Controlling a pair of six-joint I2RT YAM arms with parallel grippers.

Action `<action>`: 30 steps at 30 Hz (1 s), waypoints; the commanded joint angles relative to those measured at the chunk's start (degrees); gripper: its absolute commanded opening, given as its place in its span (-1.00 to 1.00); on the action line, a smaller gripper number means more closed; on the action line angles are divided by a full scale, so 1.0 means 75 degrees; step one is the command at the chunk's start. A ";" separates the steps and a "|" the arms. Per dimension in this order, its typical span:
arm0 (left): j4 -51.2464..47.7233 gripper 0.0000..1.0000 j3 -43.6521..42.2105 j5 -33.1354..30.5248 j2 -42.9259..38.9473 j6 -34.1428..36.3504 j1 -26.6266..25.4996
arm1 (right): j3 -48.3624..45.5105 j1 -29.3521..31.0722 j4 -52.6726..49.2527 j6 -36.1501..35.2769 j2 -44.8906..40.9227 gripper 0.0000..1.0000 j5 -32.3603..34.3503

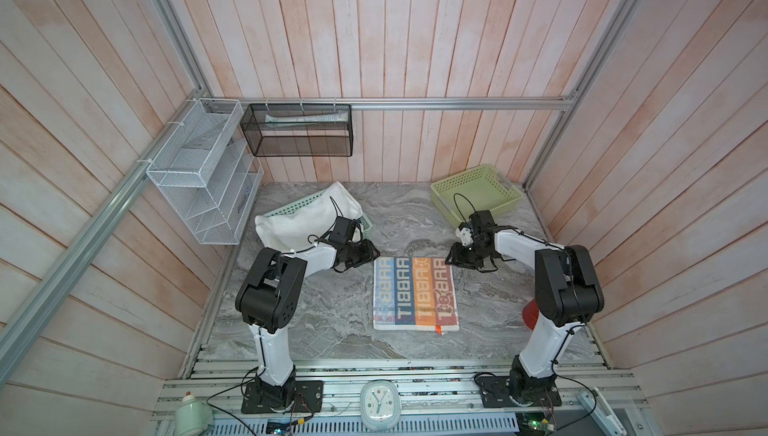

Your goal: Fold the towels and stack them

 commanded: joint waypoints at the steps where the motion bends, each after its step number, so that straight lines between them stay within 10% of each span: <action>1: 0.0100 -0.09 0.0226 0.0328 0.0348 0.0100 0.0021 | 0.0307 -0.0026 0.0058 -0.0148 0.0300 -0.17 -0.0294; 19: 0.0424 -0.33 0.0131 0.0608 0.0614 0.0007 -0.0136 | 0.0380 0.0208 0.0207 -0.0149 0.0516 -0.53 -0.0514; 26: 0.0404 -0.82 0.0040 0.0633 0.0404 0.0097 -0.0143 | 0.0531 0.0299 0.0230 -0.0225 0.0229 -0.86 -0.0192; 30: 0.0117 -0.69 0.0046 0.0263 0.0148 0.0189 -0.0154 | 0.0476 0.0299 0.0281 -0.0290 -0.0007 -0.90 -0.0082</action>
